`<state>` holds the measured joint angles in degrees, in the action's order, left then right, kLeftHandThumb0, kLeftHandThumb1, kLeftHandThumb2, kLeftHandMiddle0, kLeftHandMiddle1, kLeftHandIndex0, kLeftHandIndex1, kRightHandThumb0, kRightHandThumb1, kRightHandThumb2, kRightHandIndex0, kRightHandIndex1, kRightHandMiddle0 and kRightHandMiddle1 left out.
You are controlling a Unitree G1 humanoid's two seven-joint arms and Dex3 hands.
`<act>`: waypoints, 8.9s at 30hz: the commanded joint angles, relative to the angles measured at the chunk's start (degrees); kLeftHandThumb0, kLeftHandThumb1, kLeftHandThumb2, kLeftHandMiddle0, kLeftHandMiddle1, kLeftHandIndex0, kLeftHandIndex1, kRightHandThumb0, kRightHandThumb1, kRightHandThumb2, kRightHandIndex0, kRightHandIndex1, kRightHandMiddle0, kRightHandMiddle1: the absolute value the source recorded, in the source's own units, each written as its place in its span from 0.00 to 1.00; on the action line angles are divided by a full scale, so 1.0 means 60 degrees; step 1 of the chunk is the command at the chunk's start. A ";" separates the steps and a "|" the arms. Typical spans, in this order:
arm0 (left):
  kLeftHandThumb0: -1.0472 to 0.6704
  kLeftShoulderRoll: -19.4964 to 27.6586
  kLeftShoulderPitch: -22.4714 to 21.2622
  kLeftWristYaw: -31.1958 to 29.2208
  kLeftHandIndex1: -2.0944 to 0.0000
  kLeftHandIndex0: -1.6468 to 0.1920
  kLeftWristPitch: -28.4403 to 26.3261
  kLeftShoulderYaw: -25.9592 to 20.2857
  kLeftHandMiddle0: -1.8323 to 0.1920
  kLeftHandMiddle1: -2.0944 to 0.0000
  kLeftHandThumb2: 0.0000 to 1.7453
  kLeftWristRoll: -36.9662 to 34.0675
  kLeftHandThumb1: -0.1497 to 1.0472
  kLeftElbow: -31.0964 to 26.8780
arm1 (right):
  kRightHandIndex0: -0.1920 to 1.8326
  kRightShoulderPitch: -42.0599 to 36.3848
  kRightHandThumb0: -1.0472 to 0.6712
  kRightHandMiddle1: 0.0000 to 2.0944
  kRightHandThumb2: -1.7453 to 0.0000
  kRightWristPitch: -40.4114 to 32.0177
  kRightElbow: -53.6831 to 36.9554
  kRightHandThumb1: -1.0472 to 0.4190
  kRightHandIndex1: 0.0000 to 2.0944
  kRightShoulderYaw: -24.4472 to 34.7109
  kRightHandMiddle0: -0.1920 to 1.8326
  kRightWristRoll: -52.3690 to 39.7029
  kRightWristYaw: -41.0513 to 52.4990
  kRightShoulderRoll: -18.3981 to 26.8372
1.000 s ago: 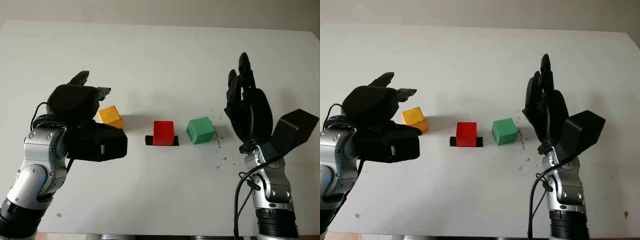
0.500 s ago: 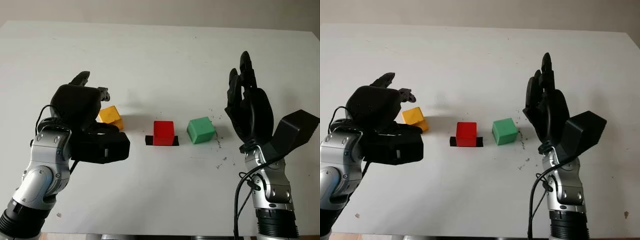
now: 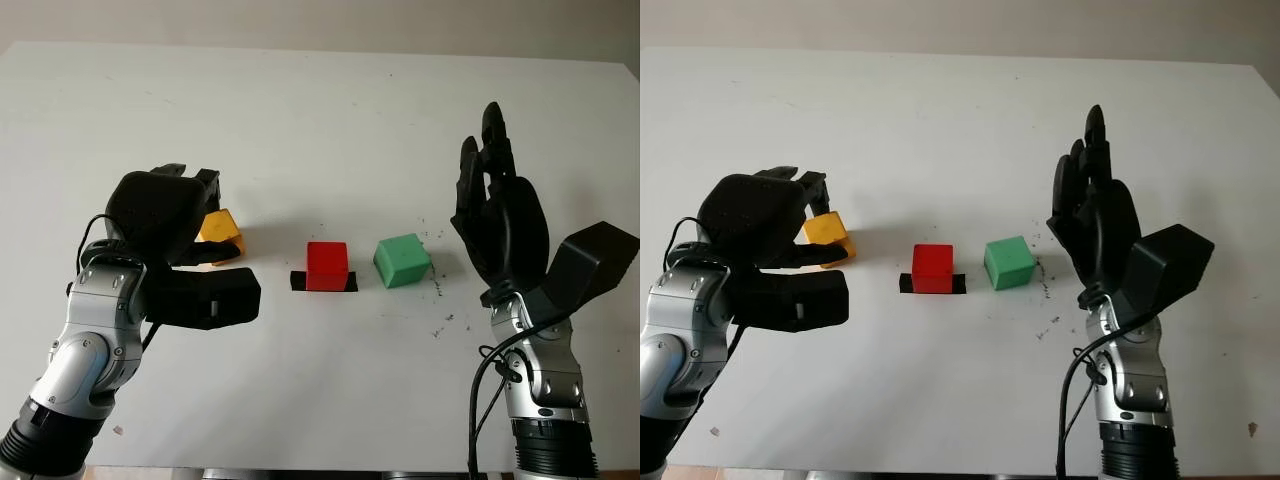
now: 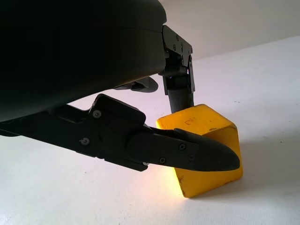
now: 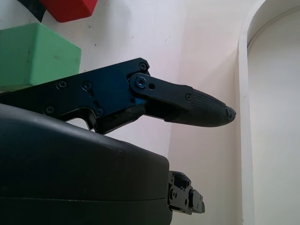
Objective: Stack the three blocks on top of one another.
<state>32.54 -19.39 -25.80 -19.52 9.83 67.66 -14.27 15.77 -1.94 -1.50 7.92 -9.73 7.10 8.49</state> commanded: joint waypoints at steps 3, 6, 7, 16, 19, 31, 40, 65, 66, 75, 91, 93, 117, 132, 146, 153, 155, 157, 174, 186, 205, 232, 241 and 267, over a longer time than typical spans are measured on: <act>0.24 -0.0022 0.0098 -0.0250 0.28 0.75 -0.0026 0.0068 0.74 0.97 0.08 0.0015 1.00 -0.0127 | 0.00 -0.0095 0.21 0.00 0.62 0.0122 -0.0237 0.00 0.00 0.0085 0.00 0.0037 -0.0070 0.0018; 0.29 -0.0031 0.0092 -0.0384 0.25 0.75 -0.0007 0.0037 0.74 0.97 0.06 -0.0098 1.00 -0.0140 | 0.00 -0.0110 0.21 0.00 0.62 0.0126 -0.0255 0.00 0.00 0.0074 0.00 0.0058 -0.0100 0.0016; 0.32 -0.0056 0.0126 -0.0273 0.25 0.75 0.0061 -0.0018 0.74 0.97 0.06 -0.0236 1.00 -0.0157 | 0.00 -0.0116 0.22 0.00 0.61 0.0131 -0.0255 0.00 0.00 0.0071 0.00 0.0057 -0.0100 0.0015; 0.41 0.0096 0.0270 0.0413 0.37 0.79 0.0864 -0.0583 0.73 0.97 0.07 -0.1678 1.00 -0.0620 | 0.00 -0.0140 0.22 0.00 0.61 0.0200 -0.0213 0.00 0.00 0.0061 0.00 0.0013 0.0022 0.0031; 0.41 0.0220 0.0177 0.0529 0.35 0.80 0.1276 -0.0845 0.75 0.98 0.08 -0.2303 1.00 -0.0750 | 0.00 -0.0141 0.22 0.00 0.61 0.0251 -0.0181 0.00 0.00 0.0053 0.00 0.0041 0.0041 0.0022; 0.41 0.0723 -0.0805 -0.0137 0.39 0.73 0.2226 -0.1500 0.77 0.97 0.04 -0.4723 1.00 -0.1139 | 0.00 -0.0085 0.23 0.00 0.61 0.0318 -0.0071 0.00 0.00 0.0020 0.00 0.0034 0.0072 -0.0053; 0.42 0.0811 -0.1990 -0.1613 0.43 0.68 0.1851 -0.1023 0.75 0.97 0.03 -0.5561 0.98 -0.1137 | 0.00 -0.0084 0.23 0.00 0.63 0.0188 -0.0109 0.00 0.00 -0.0085 0.00 0.0143 -0.0083 -0.0075; 0.41 0.0320 -0.4071 -0.2911 0.39 0.71 0.2935 0.1081 0.77 0.98 0.03 -0.5178 0.96 -0.0225 | 0.00 -0.0126 0.20 0.00 0.64 0.0081 -0.0114 0.00 0.00 -0.0277 0.00 0.0445 -0.0242 -0.0207; 0.42 0.0299 -0.4049 -0.2890 0.38 0.70 0.2988 0.1107 0.77 0.98 0.03 -0.5162 0.96 -0.0219 | 0.00 -0.0127 0.19 0.00 0.64 0.0075 -0.0117 0.00 0.00 -0.0287 0.00 0.0464 -0.0264 -0.0224; 0.42 0.0362 -0.4175 -0.3349 0.17 0.78 0.3451 0.1280 0.77 0.98 0.03 -0.5446 0.96 -0.0147 | 0.00 -0.0136 0.19 0.00 0.64 0.0378 0.0012 0.00 0.00 -0.0327 0.00 0.0631 -0.0353 -0.0344; 0.48 0.0544 -0.4246 -0.2833 0.27 0.73 0.4994 0.1187 0.79 0.98 0.03 -0.5378 0.94 0.0378 | 0.00 -0.0153 0.20 0.00 0.65 0.0694 0.0255 0.00 0.00 -0.0250 0.00 0.0552 -0.0154 -0.0381; 0.48 0.0566 -0.4255 -0.2750 0.28 0.74 0.5090 0.1194 0.79 0.98 0.03 -0.5313 0.94 0.0422 | 0.00 -0.0157 0.20 0.00 0.65 0.0716 0.0275 0.00 0.00 -0.0252 0.00 0.0572 -0.0163 -0.0385; 0.47 0.0720 -0.4221 -0.2544 0.28 0.73 0.5656 0.1210 0.80 0.97 0.03 -0.5162 0.98 0.0723 | 0.00 -0.0199 0.20 0.00 0.65 0.0685 0.0286 0.00 0.00 -0.0250 0.00 0.0640 -0.0228 -0.0402; 0.47 0.0689 -0.4226 -0.2896 0.32 0.69 0.5712 0.1351 0.81 0.98 0.03 -0.4976 0.96 0.0720 | 0.00 -0.0257 0.20 0.00 0.65 0.0742 0.0237 0.00 0.00 -0.0247 0.00 0.0668 -0.0301 -0.0444; 0.46 0.0576 -0.4039 -0.2874 0.37 0.72 0.5816 0.1378 0.83 0.98 0.03 -0.4965 0.96 0.0779 | 0.00 -0.0301 0.21 0.00 0.65 0.0722 0.0205 0.00 0.00 -0.0257 0.00 0.0643 -0.0322 -0.0470; 0.33 0.0554 -0.4038 -0.2957 0.59 0.77 0.5846 0.1402 0.88 0.98 0.03 -0.5218 0.89 0.0824 | 0.00 -0.0308 0.22 0.00 0.65 0.0697 0.0181 0.00 0.00 -0.0261 0.00 0.0667 -0.0328 -0.0456; 0.33 0.0554 -0.4048 -0.3001 0.63 0.78 0.5851 0.1400 0.89 0.98 0.03 -0.5342 0.89 0.0843 | 0.00 -0.0314 0.22 0.00 0.65 0.0694 0.0171 0.00 0.00 -0.0263 0.00 0.0670 -0.0349 -0.0472; 0.32 0.0530 -0.4043 -0.3049 0.68 0.79 0.5838 0.1381 0.90 0.98 0.03 -0.5517 0.89 0.0843 | 0.00 -0.0309 0.21 0.00 0.65 0.0707 0.0184 0.00 0.00 -0.0265 0.00 0.0699 -0.0390 -0.0485; 0.29 0.0704 -0.3884 -0.2839 0.96 0.93 0.5768 0.1035 0.98 0.99 0.03 -0.5599 0.86 0.0711 | 0.00 -0.0345 0.20 0.00 0.66 0.0653 0.0153 0.00 0.00 -0.0266 0.00 0.0646 -0.0349 -0.0459; 0.08 0.0343 -0.3060 -0.1787 1.00 1.00 0.3462 -0.1637 1.00 1.00 0.21 -0.8590 1.00 0.0490 | 0.00 -0.0168 0.20 0.00 0.67 0.0070 -0.0292 0.00 0.00 -0.0082 0.00 0.0543 -0.0128 -0.0115; 0.17 -0.2309 -0.0507 0.1880 1.00 1.00 0.2683 -0.3956 1.00 1.00 0.39 -1.2355 1.00 0.0947 | 0.07 0.0979 0.19 0.07 0.98 -0.1601 -0.3085 0.18 0.04 -0.0409 0.23 0.3602 0.2789 0.4817; 0.19 -0.3501 0.2238 0.2685 1.00 1.00 0.3827 -0.3615 1.00 1.00 0.38 -1.2660 1.00 0.1362 | 0.13 0.0970 0.19 0.03 0.96 0.0100 -0.2688 0.16 0.03 -0.2544 0.33 0.7374 0.3926 0.6063; 0.19 -0.3580 0.2478 0.2816 1.00 1.00 0.3984 -0.3476 1.00 1.00 0.38 -1.2485 1.00 0.1241 | 0.12 0.0547 0.22 0.03 0.96 0.0822 -0.2033 0.13 0.02 -0.2798 0.33 0.7914 0.3047 0.5772; 0.19 -0.3512 0.2454 0.2833 1.00 1.00 0.3687 -0.3431 1.00 1.00 0.37 -1.2441 1.00 0.1023 | 0.19 0.0210 0.38 0.28 0.97 0.1146 -0.1534 0.08 0.03 -0.2745 0.43 0.7983 0.2211 0.5006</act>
<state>11.04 -4.80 -8.85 2.86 -11.05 -7.15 -7.02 17.27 4.31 -10.94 -9.13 38.21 21.05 38.43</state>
